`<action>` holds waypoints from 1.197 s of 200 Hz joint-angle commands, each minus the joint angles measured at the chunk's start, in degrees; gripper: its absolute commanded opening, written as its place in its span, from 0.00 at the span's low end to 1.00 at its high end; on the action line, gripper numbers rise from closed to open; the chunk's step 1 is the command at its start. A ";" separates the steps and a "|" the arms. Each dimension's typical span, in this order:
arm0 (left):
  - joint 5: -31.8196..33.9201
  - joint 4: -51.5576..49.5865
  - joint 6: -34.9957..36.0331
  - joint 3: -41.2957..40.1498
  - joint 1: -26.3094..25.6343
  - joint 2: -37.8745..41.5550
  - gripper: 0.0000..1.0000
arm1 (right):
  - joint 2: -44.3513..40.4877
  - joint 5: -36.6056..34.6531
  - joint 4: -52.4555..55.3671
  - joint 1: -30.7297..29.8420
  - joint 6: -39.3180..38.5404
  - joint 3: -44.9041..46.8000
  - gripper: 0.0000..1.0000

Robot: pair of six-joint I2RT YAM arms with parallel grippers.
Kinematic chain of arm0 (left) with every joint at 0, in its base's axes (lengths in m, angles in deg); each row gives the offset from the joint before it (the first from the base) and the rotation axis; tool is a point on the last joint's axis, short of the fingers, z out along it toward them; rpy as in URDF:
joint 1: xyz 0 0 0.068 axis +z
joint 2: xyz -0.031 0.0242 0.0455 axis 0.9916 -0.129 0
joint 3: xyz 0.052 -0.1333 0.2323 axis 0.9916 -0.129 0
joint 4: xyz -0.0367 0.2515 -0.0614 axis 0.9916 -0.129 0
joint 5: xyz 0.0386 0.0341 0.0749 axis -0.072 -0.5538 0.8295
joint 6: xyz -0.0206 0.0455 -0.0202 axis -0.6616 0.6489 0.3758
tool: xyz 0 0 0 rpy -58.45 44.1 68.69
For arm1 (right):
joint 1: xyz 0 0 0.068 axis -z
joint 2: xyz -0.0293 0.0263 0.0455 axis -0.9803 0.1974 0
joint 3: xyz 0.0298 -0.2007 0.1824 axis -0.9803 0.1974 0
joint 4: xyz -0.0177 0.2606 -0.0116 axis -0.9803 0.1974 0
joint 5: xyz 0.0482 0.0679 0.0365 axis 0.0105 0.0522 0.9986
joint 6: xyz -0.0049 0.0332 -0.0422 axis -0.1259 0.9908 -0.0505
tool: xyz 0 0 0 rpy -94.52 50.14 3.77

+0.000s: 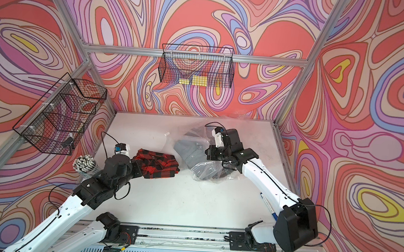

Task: Take the shirt out of the vacuum bag
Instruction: Place the shirt at the center of the board.

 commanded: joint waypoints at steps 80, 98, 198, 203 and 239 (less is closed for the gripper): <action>9.45 -11.36 -8.16 -6.74 -4.20 5.61 0.00 | 1.42 -1.71 -1.62 0.11 -0.80 1.23 0.00; 9.45 -12.04 -9.16 -7.39 -4.56 5.53 0.00 | 2.81 -3.47 -1.42 0.15 -1.92 0.75 0.00; 8.02 -9.83 -9.39 -10.57 -5.79 7.42 0.43 | 9.26 -7.85 -1.04 7.26 -5.30 -3.19 0.00; 7.87 -9.46 -9.43 -10.43 -5.86 7.12 0.47 | 9.68 -8.00 -1.09 7.37 -5.34 -3.43 0.00; 5.82 -5.10 -7.59 -9.03 -6.27 3.41 0.71 | 10.78 -8.71 -2.47 9.28 -5.50 -3.05 0.00</action>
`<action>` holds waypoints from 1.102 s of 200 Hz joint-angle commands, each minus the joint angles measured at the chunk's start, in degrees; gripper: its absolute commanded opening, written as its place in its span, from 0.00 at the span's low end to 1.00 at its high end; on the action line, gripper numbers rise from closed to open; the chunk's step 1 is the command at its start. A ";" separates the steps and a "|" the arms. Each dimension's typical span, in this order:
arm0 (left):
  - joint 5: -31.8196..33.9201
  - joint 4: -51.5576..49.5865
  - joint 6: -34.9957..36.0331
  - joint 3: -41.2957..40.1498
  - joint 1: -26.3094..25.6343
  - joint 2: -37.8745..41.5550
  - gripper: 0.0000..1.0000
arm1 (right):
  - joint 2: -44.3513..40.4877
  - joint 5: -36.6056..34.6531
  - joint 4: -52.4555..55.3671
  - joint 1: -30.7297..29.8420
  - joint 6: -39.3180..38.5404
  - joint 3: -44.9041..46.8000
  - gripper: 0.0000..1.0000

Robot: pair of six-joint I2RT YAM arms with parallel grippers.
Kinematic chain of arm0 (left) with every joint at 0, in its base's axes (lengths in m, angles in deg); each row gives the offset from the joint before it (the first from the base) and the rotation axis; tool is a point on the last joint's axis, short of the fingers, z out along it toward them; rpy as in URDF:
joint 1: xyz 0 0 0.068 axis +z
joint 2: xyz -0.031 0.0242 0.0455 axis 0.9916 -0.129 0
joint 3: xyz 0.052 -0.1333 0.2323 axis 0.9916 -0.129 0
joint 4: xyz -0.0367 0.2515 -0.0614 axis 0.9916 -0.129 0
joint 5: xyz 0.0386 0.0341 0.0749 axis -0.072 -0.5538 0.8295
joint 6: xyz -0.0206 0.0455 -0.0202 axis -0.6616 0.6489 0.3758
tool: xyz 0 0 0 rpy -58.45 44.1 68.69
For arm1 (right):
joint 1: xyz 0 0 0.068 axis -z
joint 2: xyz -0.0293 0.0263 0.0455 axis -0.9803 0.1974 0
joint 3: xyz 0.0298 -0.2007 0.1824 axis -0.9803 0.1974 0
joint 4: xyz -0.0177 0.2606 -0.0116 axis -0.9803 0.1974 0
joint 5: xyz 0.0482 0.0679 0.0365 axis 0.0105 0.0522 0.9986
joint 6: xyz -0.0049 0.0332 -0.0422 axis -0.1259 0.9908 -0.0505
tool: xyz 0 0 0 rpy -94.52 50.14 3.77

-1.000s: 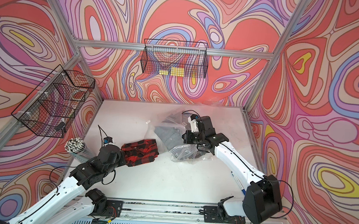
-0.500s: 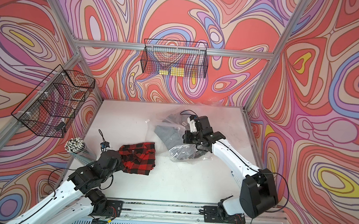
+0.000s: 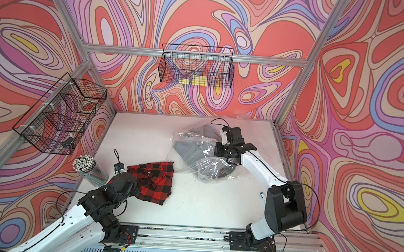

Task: Take the shirt out of the vacuum bag
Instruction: Place the shirt at the center of the board.

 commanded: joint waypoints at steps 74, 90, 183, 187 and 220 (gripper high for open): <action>-0.38 16.38 7.65 9.49 -4.98 -6.95 0.99 | 0.56 -2.10 -5.32 8.17 1.14 -0.55 0.00; 0.91 15.32 8.60 11.82 -5.80 -7.90 0.99 | 0.83 -0.69 -5.75 9.37 1.73 -0.23 0.00; 3.22 3.03 5.95 10.86 -6.15 -3.09 0.99 | 2.27 3.31 -5.25 9.37 1.77 -0.82 0.00; 3.12 2.42 5.29 10.73 -6.15 -3.09 0.99 | 2.27 3.46 -5.21 9.37 1.73 -0.80 0.00; 4.03 -2.34 2.55 11.02 -6.11 -0.68 0.99 | 2.36 4.67 -5.29 9.39 1.73 -0.37 0.00</action>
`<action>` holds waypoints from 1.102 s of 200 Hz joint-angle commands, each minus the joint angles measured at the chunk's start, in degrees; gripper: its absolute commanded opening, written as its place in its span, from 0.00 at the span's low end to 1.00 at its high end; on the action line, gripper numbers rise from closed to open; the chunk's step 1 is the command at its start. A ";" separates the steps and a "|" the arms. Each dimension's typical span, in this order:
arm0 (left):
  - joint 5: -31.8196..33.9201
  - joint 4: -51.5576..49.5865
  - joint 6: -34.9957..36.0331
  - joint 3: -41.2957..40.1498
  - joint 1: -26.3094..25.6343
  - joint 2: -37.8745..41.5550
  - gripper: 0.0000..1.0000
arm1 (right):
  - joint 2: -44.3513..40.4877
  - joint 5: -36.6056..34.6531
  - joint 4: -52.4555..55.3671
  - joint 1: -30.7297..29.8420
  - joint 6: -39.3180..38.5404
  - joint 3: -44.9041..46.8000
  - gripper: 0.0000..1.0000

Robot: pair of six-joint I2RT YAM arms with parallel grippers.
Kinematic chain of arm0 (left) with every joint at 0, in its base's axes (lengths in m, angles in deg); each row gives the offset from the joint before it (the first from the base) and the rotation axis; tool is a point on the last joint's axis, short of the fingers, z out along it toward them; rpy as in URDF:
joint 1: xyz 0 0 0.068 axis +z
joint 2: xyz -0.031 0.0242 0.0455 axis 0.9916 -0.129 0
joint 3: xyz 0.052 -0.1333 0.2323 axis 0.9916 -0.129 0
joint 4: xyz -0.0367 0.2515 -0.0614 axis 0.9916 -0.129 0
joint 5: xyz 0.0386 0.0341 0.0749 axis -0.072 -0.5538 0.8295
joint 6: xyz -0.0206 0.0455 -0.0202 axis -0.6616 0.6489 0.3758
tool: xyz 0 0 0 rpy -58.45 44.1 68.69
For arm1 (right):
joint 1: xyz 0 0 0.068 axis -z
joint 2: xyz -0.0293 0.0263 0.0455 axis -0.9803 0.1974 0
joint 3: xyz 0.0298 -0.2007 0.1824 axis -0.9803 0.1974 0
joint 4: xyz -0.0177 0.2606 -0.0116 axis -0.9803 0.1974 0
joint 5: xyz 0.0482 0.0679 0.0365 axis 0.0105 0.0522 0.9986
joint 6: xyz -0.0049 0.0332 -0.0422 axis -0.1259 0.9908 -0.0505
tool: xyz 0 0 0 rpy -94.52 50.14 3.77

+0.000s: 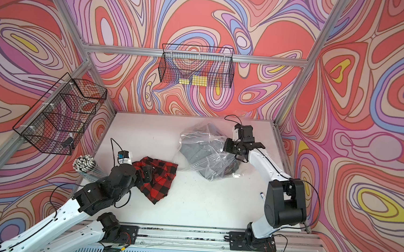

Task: Take the shirt out of the vacuum bag
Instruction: Place the shirt at the center of the board.

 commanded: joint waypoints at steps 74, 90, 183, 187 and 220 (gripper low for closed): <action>3.05 -10.98 -2.63 2.96 -0.30 7.58 0.99 | 0.69 3.38 -2.35 0.50 1.29 -0.20 0.00; 3.15 -5.61 -1.28 1.16 -0.30 6.25 0.99 | 0.59 3.53 -2.83 0.54 1.87 -0.19 0.00; -9.55 41.85 -6.59 4.52 -0.30 -27.98 0.99 | -1.60 5.49 -5.31 0.48 3.56 3.16 0.00; -9.27 43.54 -8.07 4.32 -0.23 -29.07 0.99 | -2.06 6.06 -5.86 0.49 3.87 3.84 0.00; -8.87 61.80 -18.00 1.65 -0.30 -38.79 0.99 | -7.36 8.79 -7.73 0.38 5.73 6.78 0.00</action>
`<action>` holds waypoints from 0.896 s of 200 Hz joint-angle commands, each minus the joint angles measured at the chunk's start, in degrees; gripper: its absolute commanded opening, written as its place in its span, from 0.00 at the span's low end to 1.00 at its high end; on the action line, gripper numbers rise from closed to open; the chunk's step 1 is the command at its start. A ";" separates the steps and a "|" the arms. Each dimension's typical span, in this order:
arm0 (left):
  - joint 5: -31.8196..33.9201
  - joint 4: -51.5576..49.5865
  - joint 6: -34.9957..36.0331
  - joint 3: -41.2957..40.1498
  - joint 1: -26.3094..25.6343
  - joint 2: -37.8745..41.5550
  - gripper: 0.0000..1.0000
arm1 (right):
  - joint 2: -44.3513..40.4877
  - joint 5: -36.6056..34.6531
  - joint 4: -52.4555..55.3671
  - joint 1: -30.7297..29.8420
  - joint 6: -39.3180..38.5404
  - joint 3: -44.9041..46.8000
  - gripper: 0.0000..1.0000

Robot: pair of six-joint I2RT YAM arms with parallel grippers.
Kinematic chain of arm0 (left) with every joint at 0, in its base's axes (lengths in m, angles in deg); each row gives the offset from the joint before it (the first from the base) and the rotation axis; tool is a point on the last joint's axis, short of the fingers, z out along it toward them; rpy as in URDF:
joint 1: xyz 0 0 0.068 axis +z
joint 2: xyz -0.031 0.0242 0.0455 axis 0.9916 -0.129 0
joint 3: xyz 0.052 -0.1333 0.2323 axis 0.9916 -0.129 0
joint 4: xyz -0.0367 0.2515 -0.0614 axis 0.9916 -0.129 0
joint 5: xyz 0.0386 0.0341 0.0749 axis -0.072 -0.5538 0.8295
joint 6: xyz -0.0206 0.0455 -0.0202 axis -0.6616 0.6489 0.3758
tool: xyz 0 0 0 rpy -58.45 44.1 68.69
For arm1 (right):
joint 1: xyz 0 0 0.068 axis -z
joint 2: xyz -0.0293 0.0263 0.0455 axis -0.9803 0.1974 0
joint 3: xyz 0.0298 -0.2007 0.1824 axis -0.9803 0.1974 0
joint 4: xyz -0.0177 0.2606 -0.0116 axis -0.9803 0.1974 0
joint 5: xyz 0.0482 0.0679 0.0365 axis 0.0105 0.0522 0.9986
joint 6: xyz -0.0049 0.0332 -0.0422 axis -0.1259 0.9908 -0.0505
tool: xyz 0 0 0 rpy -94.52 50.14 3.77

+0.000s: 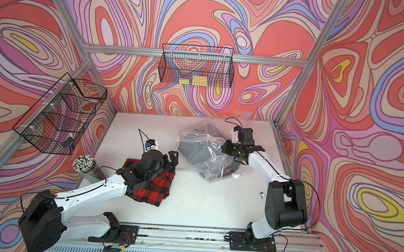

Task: Take the shirt out of the vacuum bag
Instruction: Place the shirt at the center of the board.

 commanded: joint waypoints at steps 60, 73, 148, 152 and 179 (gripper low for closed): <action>-1.61 26.28 -17.91 1.01 -0.42 -18.52 0.99 | -13.55 4.20 0.21 0.18 2.50 2.31 0.00; -0.76 26.00 -16.79 2.16 -0.43 -19.72 0.99 | -14.04 4.47 0.70 0.13 2.48 2.29 0.00; -4.77 31.84 -19.29 4.75 -0.58 -27.64 0.99 | -14.22 4.70 -1.43 -0.05 2.92 6.53 0.00; -4.84 31.69 -20.20 4.17 -0.68 -27.50 0.99 | -14.10 4.70 -1.34 -0.04 2.87 6.46 0.00; -4.35 28.83 -22.12 0.76 -1.58 -24.99 0.99 | -13.55 4.88 -1.31 -0.04 2.46 6.00 0.00</action>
